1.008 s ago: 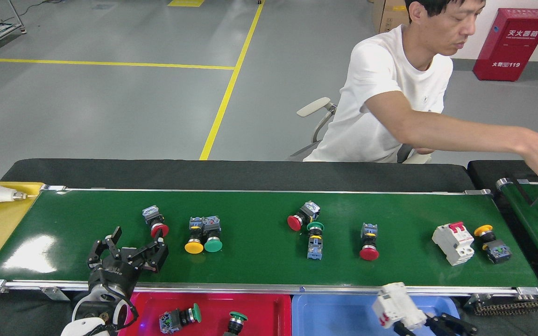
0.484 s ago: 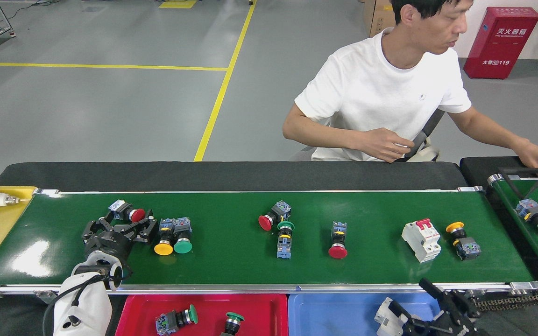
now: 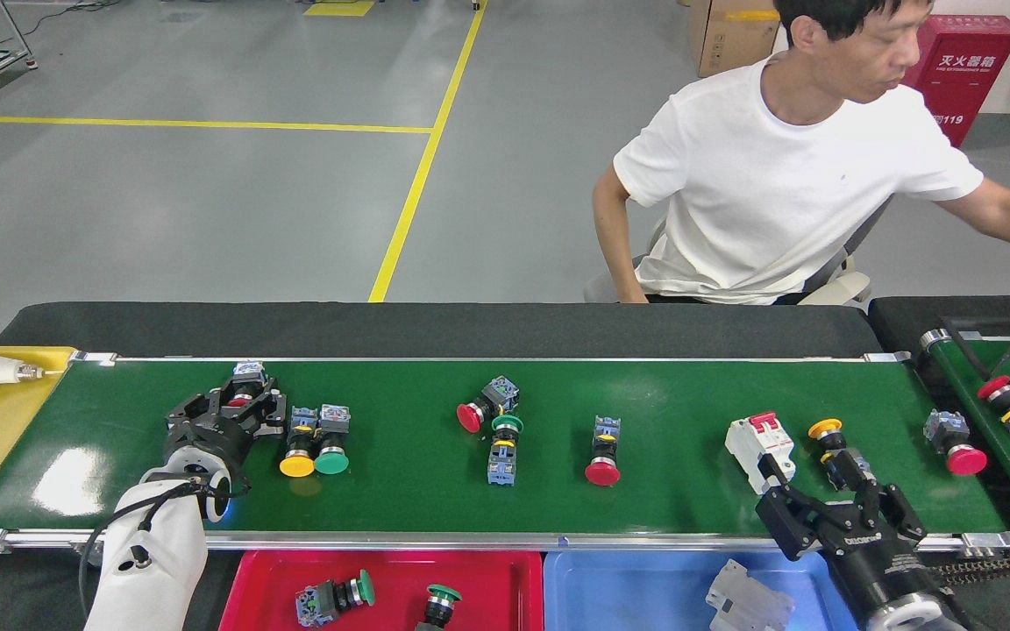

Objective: Pick switch part from conveyor to tray

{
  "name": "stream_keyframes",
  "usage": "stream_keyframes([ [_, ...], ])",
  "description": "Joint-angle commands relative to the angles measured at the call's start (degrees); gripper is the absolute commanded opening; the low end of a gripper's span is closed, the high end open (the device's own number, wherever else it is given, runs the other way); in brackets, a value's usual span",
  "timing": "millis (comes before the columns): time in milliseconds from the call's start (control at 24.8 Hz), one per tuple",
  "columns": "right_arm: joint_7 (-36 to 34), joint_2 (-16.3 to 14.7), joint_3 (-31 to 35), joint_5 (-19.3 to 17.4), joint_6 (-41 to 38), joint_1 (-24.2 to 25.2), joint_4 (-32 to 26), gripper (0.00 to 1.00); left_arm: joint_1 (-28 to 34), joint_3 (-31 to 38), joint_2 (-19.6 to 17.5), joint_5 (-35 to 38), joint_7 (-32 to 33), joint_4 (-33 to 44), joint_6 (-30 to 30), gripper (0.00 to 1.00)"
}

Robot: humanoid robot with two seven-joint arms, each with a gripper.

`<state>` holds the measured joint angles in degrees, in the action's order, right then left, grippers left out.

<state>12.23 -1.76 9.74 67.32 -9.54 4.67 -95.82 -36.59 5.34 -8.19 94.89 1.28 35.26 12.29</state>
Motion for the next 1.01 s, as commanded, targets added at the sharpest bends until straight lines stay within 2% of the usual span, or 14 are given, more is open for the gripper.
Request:
stream_keyframes([
  [0,-1.6,0.5,-0.2,0.3,1.6,2.4,-2.0,0.98,-0.3,-0.2,-0.5,-2.6,-1.0,2.2,0.9,0.03],
  [81,-3.4,0.3,-0.2,0.3,1.3,4.3,-2.7,0.99,1.6,-0.2,-0.8,-5.0,-1.0,7.6,3.1,0.03],
  [161,-3.4,0.4,-0.4,0.4,1.2,3.6,-2.5,0.99,7.6,0.1,-2.2,-5.9,-1.0,18.9,7.0,0.03],
  [322,-2.4,0.6,-5.2,1.9,3.4,0.4,-2.0,0.98,23.8,0.1,-2.0,-6.7,-0.4,43.6,10.0,0.04],
  [403,-2.4,0.7,-6.9,3.3,6.3,-2.1,1.2,0.98,33.2,-0.3,-1.8,-6.6,-0.4,54.8,11.4,0.05],
  [564,-2.5,0.6,-12.9,4.4,9.8,-10.0,9.6,0.98,45.3,-3.4,-2.4,-5.0,-1.2,64.1,12.8,0.09],
  [605,-2.5,0.7,-13.7,4.4,10.6,-11.6,11.3,0.97,46.4,-5.7,-2.5,-3.5,-1.6,64.8,12.8,0.14],
  [645,-2.6,0.7,-14.2,4.3,11.2,-12.8,12.5,0.96,46.9,-7.5,-2.6,-1.4,-2.6,64.8,12.8,0.26],
  [726,-2.5,0.5,-15.6,4.3,11.2,-14.0,13.6,0.79,47.5,-9.0,-2.5,2.0,-4.4,64.7,12.8,0.5],
  [766,-2.4,0.0,-16.7,4.6,11.0,-14.1,13.6,0.58,47.8,-9.2,-2.4,2.6,-5.1,64.6,12.9,0.67],
  [806,-2.4,-0.4,-17.6,4.5,10.9,-14.0,13.6,0.46,48.4,-9.0,-2.3,2.6,-5.3,64.5,12.9,0.82],
  [847,-2.5,-0.9,-18.9,4.4,10.6,-13.8,13.5,0.29,48.8,-8.9,-2.4,2.4,-5.4,64.4,12.9,1.0],
  [887,-2.5,-1.4,-19.8,4.3,10.2,-13.6,13.5,0.21,48.9,-8.8,-2.2,2.3,-5.3,64.3,12.9,1.0],
  [967,-2.7,-1.9,-20.5,4.2,8.6,-13.4,13.2,0.14,49.0,-8.4,-1.8,2.0,-5.3,64.2,12.9,1.0],
])
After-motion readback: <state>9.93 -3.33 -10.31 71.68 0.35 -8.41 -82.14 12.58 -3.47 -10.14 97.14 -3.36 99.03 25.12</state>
